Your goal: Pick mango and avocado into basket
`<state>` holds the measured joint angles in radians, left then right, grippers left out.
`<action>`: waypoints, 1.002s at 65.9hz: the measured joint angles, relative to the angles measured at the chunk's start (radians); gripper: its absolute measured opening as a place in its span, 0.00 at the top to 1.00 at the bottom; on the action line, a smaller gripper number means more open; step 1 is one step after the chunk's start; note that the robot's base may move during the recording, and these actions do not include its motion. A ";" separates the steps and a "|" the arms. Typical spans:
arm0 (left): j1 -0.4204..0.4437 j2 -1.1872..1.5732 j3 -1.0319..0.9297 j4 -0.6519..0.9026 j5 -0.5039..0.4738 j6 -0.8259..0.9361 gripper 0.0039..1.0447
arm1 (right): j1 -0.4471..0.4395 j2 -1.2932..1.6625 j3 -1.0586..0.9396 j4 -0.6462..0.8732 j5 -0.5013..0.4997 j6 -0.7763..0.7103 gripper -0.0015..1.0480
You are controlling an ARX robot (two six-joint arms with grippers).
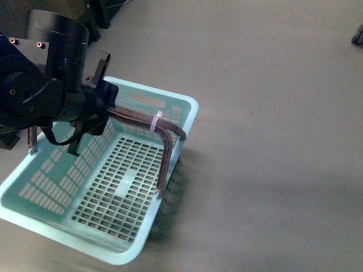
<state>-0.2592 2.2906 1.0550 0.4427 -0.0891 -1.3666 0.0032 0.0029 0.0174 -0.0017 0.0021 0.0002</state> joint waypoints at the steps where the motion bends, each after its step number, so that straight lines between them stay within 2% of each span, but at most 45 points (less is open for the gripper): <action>1: 0.000 -0.010 -0.010 -0.002 0.000 -0.004 0.86 | 0.000 0.000 0.000 0.000 0.000 0.000 0.08; 15: 0.002 -0.163 -0.128 -0.048 -0.033 0.000 0.87 | 0.000 0.000 0.000 0.000 0.000 0.000 0.08; 24: 0.008 -0.359 -0.237 -0.095 -0.050 -0.020 0.87 | 0.000 0.000 0.000 0.000 0.000 0.000 0.08; 40: 0.037 -0.860 -0.381 -0.317 -0.080 -0.115 0.87 | 0.000 0.000 0.000 0.000 0.000 0.000 0.08; 53: 0.057 -1.168 -0.391 -0.492 -0.114 -0.158 0.87 | 0.000 0.000 0.000 0.000 0.000 0.000 0.08; 58: 0.056 -1.313 -0.385 -0.603 -0.125 -0.182 0.87 | 0.000 0.000 0.000 0.000 0.000 0.000 0.08; 66: 0.056 -1.406 -0.361 -0.692 -0.129 -0.208 0.87 | 0.000 0.000 0.000 0.000 0.000 0.000 0.08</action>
<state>-0.2028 0.8845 0.6937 -0.2497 -0.2180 -1.5745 0.0032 0.0029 0.0174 -0.0017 0.0021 0.0002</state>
